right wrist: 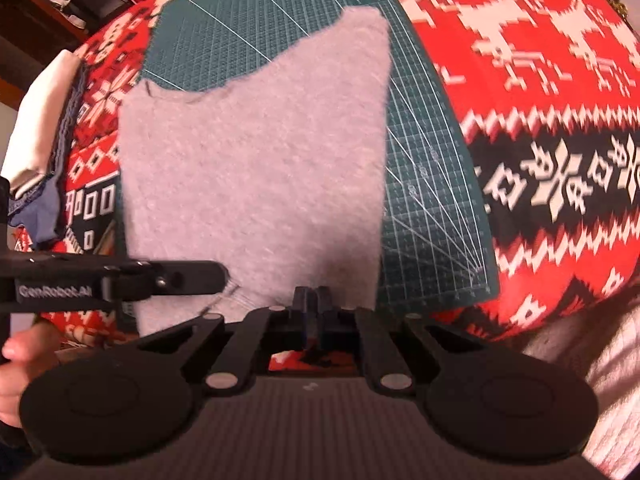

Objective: Fold clothes

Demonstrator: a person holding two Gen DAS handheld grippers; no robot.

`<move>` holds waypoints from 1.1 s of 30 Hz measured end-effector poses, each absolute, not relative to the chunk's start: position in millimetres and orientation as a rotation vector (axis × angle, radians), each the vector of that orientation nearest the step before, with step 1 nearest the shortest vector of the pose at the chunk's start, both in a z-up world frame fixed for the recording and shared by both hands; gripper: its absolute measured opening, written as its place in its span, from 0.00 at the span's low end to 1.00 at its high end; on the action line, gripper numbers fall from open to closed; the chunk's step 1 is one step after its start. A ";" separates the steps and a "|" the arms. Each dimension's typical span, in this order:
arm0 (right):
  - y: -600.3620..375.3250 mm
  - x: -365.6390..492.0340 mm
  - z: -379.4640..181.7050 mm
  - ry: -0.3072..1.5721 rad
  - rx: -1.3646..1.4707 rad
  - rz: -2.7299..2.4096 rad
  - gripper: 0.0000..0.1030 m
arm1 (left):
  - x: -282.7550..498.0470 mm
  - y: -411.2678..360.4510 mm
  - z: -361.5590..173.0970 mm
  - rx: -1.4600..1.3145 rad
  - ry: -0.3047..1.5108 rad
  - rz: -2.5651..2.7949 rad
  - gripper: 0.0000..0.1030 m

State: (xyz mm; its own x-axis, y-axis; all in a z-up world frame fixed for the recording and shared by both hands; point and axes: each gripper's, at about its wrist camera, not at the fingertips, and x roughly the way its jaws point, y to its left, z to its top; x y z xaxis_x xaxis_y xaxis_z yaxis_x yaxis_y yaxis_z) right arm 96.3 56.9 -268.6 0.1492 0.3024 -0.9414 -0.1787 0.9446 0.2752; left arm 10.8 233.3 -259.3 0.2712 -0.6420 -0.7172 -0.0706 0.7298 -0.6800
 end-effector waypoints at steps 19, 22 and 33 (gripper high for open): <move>81.5 89.2 -267.1 1.408 0.075 0.409 0.02 | 3.5 245.8 -256.0 -0.721 1.228 -0.420 0.01; 79.5 89.9 -261.3 1.402 0.083 0.407 0.05 | -1.4 253.5 -254.0 -0.746 1.206 -0.424 0.01; 130.8 101.3 -244.4 1.340 0.065 0.512 0.05 | -14.2 292.3 -249.6 -0.829 1.129 -0.354 0.01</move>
State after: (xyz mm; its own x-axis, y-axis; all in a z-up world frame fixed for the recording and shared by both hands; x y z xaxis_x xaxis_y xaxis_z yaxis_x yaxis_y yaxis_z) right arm 101.3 130.8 -244.4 0.1364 0.3901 -0.9106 -0.3166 0.8882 0.3330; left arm -14.2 292.3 -249.6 0.4139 -0.6353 -0.6520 -0.1488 0.6593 -0.7370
